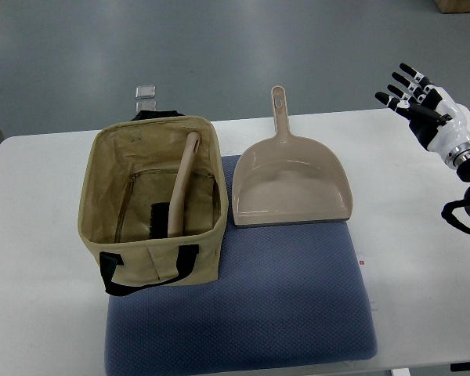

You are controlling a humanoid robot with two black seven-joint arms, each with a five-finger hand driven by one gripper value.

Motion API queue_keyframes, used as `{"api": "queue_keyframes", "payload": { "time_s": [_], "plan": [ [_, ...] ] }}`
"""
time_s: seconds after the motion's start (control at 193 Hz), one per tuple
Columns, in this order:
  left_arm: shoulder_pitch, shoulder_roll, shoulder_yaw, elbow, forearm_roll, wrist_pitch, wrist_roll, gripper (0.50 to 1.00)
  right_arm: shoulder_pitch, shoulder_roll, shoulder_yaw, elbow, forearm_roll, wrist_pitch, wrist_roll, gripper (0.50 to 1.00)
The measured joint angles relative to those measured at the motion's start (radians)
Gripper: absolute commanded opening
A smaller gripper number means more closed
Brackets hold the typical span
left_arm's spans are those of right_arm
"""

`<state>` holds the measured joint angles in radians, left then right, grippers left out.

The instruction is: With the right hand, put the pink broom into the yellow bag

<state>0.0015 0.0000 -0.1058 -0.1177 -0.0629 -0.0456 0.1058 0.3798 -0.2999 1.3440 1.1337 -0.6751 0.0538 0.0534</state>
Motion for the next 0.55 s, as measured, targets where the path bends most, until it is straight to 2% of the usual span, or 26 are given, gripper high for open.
{"api": "queue_keyframes", "payload": {
  "time_s": [0.289,0.553],
  "plan": [
    [0.000,0.000,0.000,0.000,0.000,0.000,0.000,1.000,-0.074,0.083,0.036,0.005,0.001,0.008,0.009,0.928],
    [0.000,0.000,0.000,0.000,0.000,-0.001,0.000,1.000,-0.088,0.098,0.035,0.008,0.000,0.010,0.011,0.928]
  ]
}}
